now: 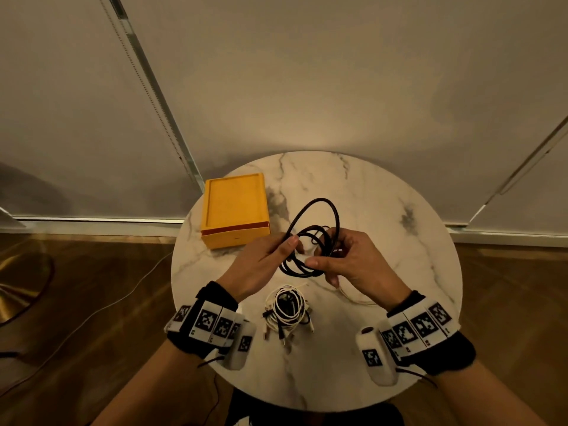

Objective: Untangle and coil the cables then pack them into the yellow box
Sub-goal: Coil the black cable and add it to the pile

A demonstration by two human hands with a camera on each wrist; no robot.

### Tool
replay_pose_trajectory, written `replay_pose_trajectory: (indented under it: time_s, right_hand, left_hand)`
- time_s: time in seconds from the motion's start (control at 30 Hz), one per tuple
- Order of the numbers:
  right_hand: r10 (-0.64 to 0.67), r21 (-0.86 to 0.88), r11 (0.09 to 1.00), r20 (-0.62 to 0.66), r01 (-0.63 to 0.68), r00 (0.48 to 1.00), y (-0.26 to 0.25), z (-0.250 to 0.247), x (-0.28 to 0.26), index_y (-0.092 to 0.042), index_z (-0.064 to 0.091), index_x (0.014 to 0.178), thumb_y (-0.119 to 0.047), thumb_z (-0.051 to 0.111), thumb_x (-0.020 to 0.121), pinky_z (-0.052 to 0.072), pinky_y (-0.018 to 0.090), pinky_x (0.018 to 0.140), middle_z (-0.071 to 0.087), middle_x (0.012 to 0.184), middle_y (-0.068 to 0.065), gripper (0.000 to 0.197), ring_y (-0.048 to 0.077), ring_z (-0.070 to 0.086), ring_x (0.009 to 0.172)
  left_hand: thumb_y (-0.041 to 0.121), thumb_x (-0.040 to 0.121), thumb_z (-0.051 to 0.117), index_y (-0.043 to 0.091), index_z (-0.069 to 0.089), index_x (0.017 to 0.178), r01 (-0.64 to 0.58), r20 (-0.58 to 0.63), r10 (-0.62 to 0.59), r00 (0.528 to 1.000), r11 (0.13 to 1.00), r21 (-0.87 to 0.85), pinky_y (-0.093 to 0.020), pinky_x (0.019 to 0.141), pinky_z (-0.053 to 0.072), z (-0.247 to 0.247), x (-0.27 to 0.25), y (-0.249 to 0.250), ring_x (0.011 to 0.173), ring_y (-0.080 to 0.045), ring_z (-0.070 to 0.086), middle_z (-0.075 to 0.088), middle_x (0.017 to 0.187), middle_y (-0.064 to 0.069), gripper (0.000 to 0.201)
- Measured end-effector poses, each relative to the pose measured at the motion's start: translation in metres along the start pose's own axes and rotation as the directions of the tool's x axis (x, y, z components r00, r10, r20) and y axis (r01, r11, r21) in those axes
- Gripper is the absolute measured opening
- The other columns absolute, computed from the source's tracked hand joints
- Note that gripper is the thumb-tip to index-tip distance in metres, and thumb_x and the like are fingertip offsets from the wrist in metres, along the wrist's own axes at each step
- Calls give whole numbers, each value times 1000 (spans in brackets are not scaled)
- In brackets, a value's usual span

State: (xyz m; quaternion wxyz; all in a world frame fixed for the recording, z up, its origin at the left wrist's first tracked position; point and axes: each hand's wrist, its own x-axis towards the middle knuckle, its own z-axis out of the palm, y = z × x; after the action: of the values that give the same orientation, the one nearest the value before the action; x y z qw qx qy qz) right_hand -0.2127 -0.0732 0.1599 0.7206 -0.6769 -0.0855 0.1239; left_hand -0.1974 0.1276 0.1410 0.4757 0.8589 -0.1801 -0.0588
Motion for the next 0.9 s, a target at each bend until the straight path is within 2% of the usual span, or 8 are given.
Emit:
replay_pose_trajectory:
  time_s: [0.17, 0.27, 0.43, 0.53, 0.67, 0.73, 0.8, 0.9]
  right_hand:
    - [12, 189, 982, 89, -29, 996, 5, -4, 2, 21, 54, 103, -13, 61, 86, 46, 26, 51, 66, 85, 16, 38, 18, 53, 49]
    - [28, 216, 975, 103, -50, 994, 7, -7, 4, 16, 57, 100, -10, 62, 87, 47, 23, 52, 64, 84, 18, 30, 14, 56, 55]
    - [63, 85, 994, 132, -75, 989, 10, -5, 5, -4, 64, 95, -13, 59, 89, 43, 22, 53, 67, 78, 4, 12, 13, 54, 54]
    - [69, 83, 993, 152, -83, 986, 7, 0, 5, -1, 60, 101, -16, 56, 94, 43, 23, 52, 68, 84, 8, 17, 15, 51, 54]
    - [33, 27, 999, 87, -35, 996, 1, 4, 8, 10, 56, 105, -11, 58, 93, 40, 22, 45, 64, 72, 13, 24, 12, 50, 49]
    - [3, 74, 997, 60, -7, 998, -4, 0, 9, 7, 57, 99, -6, 58, 91, 40, 21, 44, 63, 69, 13, 16, 12, 51, 48]
    - [-7, 196, 981, 39, -1, 999, -7, -6, 8, 1, 57, 96, -8, 59, 85, 40, 21, 44, 64, 68, 12, 14, 15, 54, 54]
    - [-8, 344, 939, 60, -13, 998, -9, -14, 8, -4, 52, 97, -4, 59, 86, 39, 21, 46, 64, 73, 13, 13, 16, 54, 59]
  left_hand:
    - [72, 89, 27, 22, 67, 76, -28, 13, 25, 1000, 970, 241, -48, 72, 46, -10, 4, -3, 79, -13, 56, 57, 88, 5, 65]
    - [70, 88, 32, 29, 62, 65, -34, 27, 29, 999, 971, 236, -35, 63, 45, -9, 0, -2, 71, -3, 54, 56, 84, 18, 56]
    - [65, 91, 27, 30, 53, 93, -130, 0, 155, 988, 825, 549, -39, 71, 47, -17, -6, -1, 78, -11, 57, 62, 81, 9, 44]
    - [55, 93, 24, 23, 48, 99, -189, 38, 220, 975, 724, 663, -39, 68, 44, -16, -8, 7, 75, -19, 56, 60, 74, 3, 41]
    - [53, 97, 22, 25, 48, 94, -223, 86, 232, 969, 669, 709, -41, 67, 44, -19, -8, 15, 72, -20, 55, 58, 71, 4, 39]
    - [62, 96, 18, 21, 54, 87, -208, 158, 143, 977, 798, 565, -40, 70, 45, -24, -8, 12, 75, -15, 56, 60, 76, 5, 56]
    - [60, 96, 22, 15, 60, 84, -55, 210, 24, 977, 988, 146, -27, 70, 44, -30, -13, 12, 74, -8, 54, 60, 78, 8, 61]
    - [52, 97, 25, 9, 69, 96, 124, 309, -67, 949, 978, -169, -14, 60, 33, -30, -22, 4, 67, -7, 40, 50, 76, 3, 61]
